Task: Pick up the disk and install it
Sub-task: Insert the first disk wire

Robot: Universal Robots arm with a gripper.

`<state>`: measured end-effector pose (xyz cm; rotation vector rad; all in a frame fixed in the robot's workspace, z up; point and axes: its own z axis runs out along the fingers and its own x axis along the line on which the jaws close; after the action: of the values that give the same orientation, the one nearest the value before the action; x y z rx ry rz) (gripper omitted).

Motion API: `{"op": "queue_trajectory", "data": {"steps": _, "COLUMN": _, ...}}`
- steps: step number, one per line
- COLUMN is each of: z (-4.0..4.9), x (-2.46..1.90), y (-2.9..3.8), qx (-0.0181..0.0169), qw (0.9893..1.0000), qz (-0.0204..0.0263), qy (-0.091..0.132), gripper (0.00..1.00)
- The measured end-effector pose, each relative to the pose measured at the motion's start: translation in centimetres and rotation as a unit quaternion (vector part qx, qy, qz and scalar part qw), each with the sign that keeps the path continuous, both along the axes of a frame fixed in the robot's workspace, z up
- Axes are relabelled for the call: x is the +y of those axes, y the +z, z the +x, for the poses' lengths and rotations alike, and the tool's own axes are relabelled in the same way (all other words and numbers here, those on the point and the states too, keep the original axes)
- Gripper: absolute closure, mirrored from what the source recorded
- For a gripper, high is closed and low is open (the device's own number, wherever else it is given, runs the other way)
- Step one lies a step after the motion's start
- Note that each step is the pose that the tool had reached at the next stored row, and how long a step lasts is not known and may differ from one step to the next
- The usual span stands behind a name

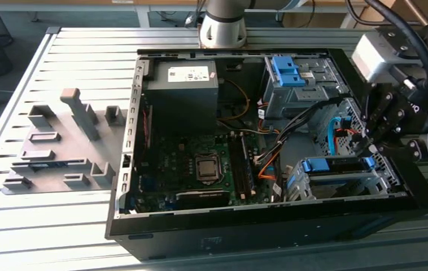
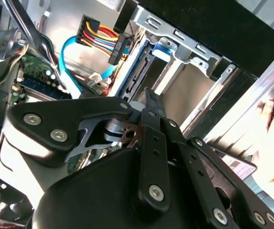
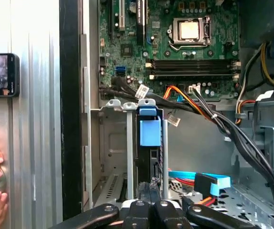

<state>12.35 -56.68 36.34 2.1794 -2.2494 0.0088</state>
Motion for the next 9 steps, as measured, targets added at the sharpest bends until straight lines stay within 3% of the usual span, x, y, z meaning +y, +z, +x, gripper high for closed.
{"op": "queue_trajectory", "data": {"steps": 2, "z": 0.04, "x": 0.33, "y": 0.17, "qx": 0.0000, "qw": 1.0000, "qz": 0.0000, "qy": 0.000, "gripper": 0.88}}
{"op": "queue_trajectory", "data": {"steps": 6, "z": 0.29, "x": 1.63, "y": 0.18, "qx": 0.0000, "qw": 1.0000, "qz": 0.0001, "qy": 0.000, "gripper": 0.88}}
{"op": "queue_trajectory", "data": {"steps": 9, "z": 0.64, "x": 2.27, "y": 0.18, "qx": 0.0000, "qw": 1.0000, "qz": 0.0001, "qy": 0.000, "gripper": 0.88}}
